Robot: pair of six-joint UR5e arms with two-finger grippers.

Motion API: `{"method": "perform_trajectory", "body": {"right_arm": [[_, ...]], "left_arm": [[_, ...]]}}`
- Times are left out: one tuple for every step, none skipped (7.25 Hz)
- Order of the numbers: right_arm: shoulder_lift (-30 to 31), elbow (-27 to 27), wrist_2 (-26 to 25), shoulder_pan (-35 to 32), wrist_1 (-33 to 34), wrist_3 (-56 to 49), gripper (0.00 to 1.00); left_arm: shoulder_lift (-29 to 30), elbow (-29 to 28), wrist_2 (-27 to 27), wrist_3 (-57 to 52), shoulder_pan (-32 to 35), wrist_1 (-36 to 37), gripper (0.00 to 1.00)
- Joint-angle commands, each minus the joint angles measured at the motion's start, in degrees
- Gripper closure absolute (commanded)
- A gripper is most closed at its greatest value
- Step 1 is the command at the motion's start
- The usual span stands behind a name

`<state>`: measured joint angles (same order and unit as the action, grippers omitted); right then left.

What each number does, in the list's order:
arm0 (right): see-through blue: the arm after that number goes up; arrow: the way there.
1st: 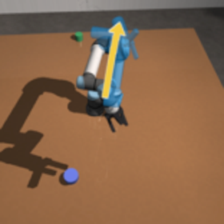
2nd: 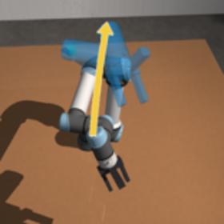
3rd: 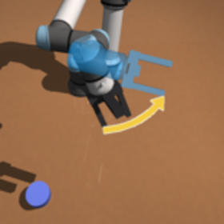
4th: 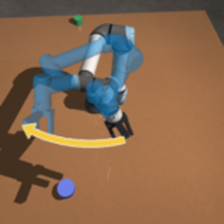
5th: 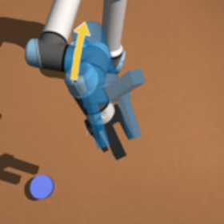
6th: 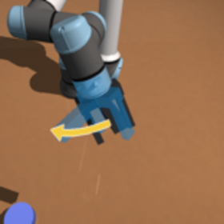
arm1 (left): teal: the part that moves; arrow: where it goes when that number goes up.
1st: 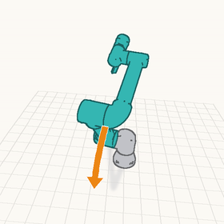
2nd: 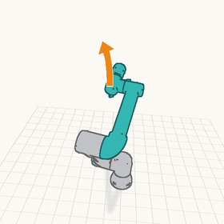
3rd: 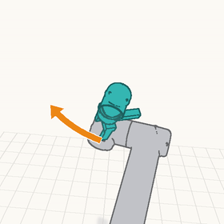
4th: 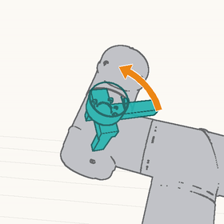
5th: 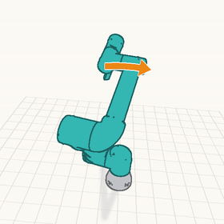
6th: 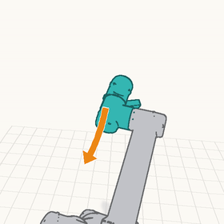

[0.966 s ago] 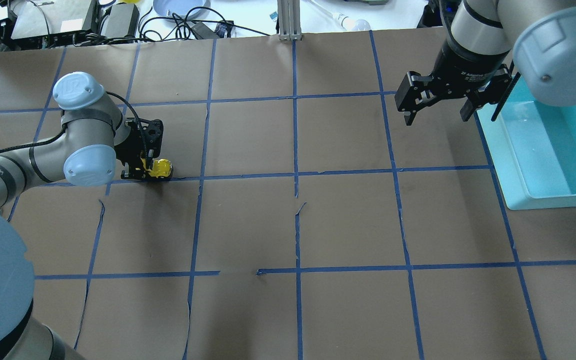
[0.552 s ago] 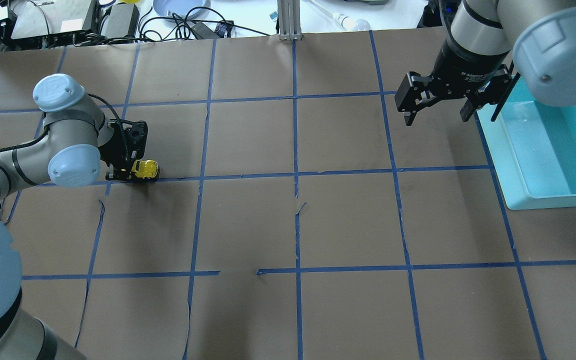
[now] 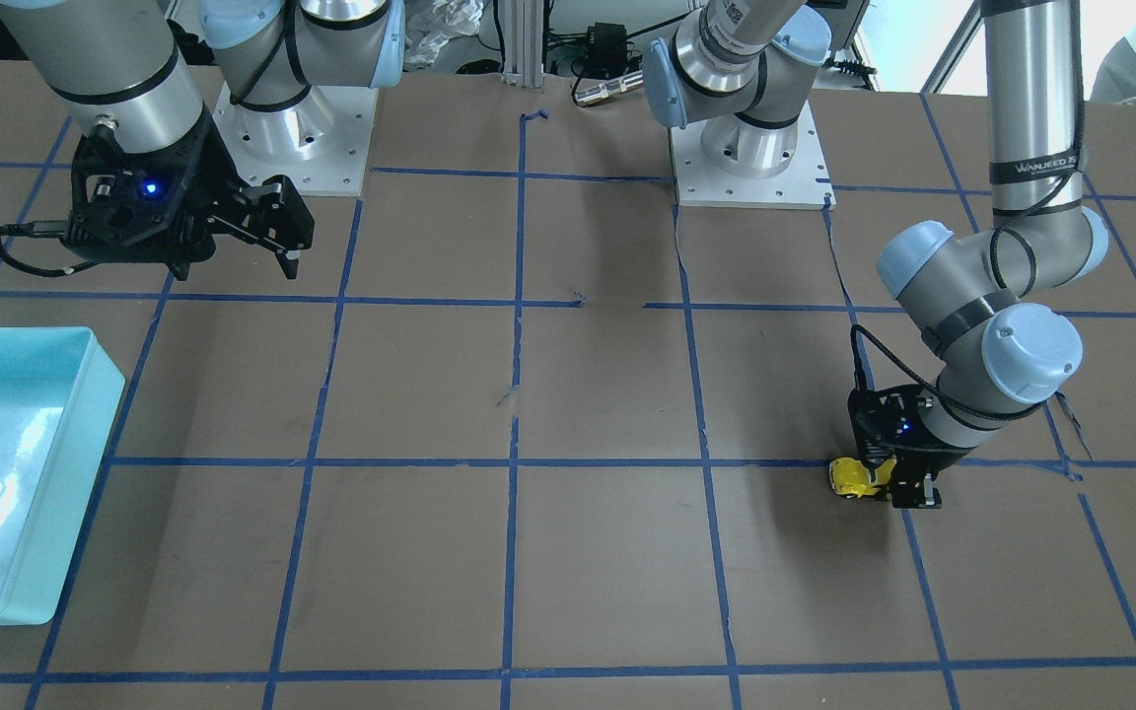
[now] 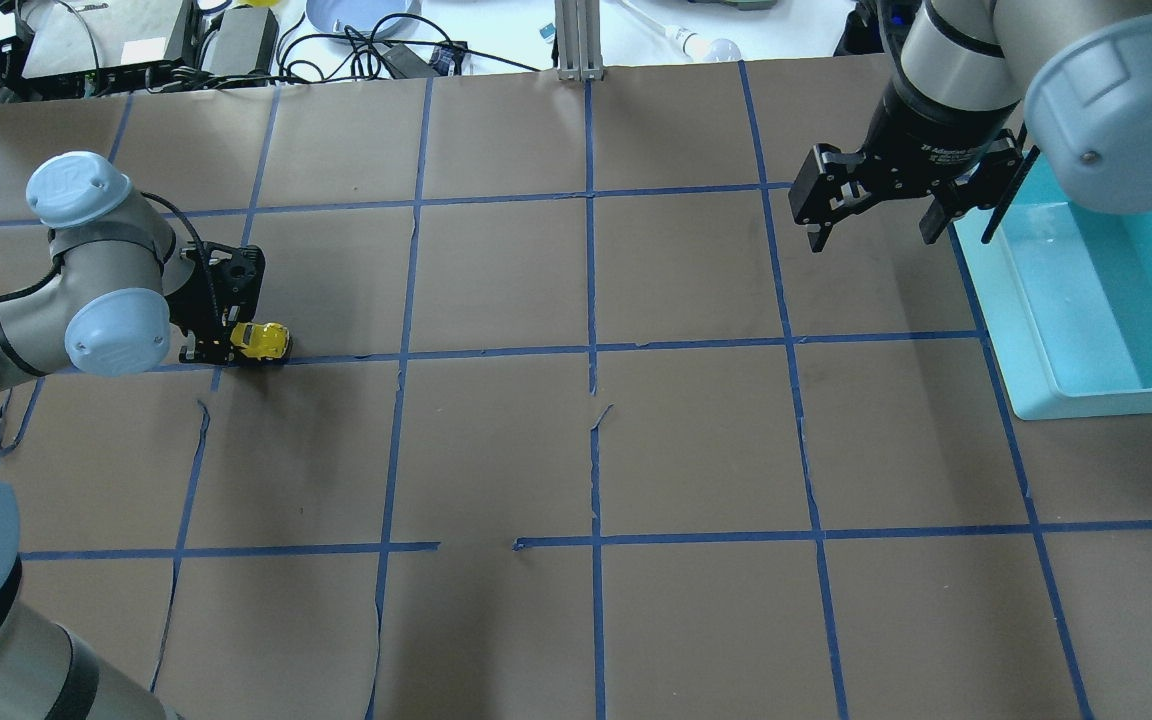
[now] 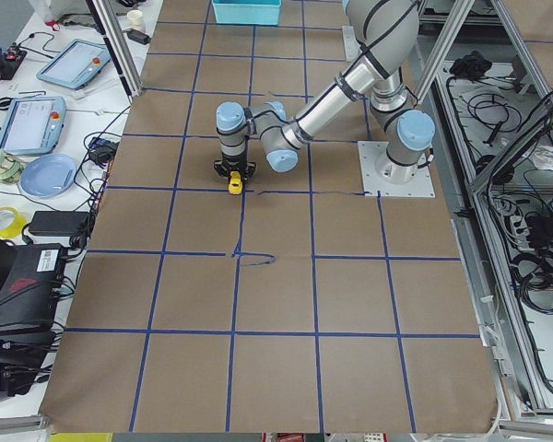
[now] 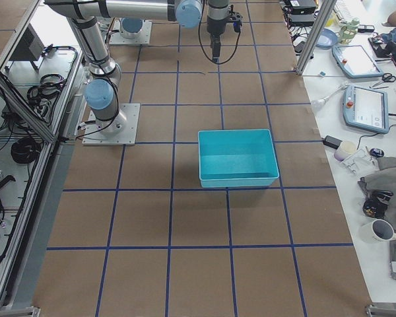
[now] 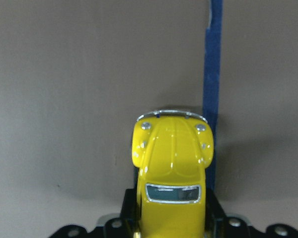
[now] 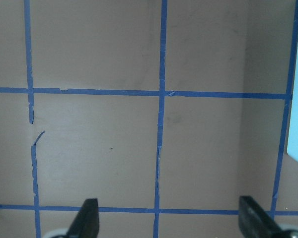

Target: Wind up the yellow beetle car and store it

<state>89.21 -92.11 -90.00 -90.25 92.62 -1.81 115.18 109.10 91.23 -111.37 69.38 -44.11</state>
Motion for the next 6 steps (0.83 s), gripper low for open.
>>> {"method": "perform_trajectory", "body": {"right_arm": [[0.1, 0.0, 0.0, 0.0, -0.1, 0.0, 0.0], [0.1, -0.3, 0.0, 0.0, 0.0, 0.1, 0.0], [0.5, -0.7, 0.0, 0.0, 0.0, 0.0, 0.0], [0.6, -1.0, 0.0, 0.1, 0.0, 0.0, 0.0], [0.7, -1.0, 0.0, 0.0, 0.0, 0.1, 0.0], [0.6, -1.0, 0.1, 0.0, 0.1, 0.0, 0.0]], "left_arm": [[0.0, 0.1, 0.0, -0.2, -1.5, 0.0, 0.6], [0.0, 0.1, 0.0, -0.2, -1.7, 0.1, 0.44], [0.0, 0.0, 0.0, 0.0, -1.7, -0.2, 0.0], [-0.1, 0.0, 0.3, 0.2, -1.7, -0.2, 0.0], [-0.1, 0.0, 0.3, 0.1, -1.7, -0.2, 0.0], [-0.2, 0.0, 0.2, 0.1, -1.7, -0.2, 0.0]]}}
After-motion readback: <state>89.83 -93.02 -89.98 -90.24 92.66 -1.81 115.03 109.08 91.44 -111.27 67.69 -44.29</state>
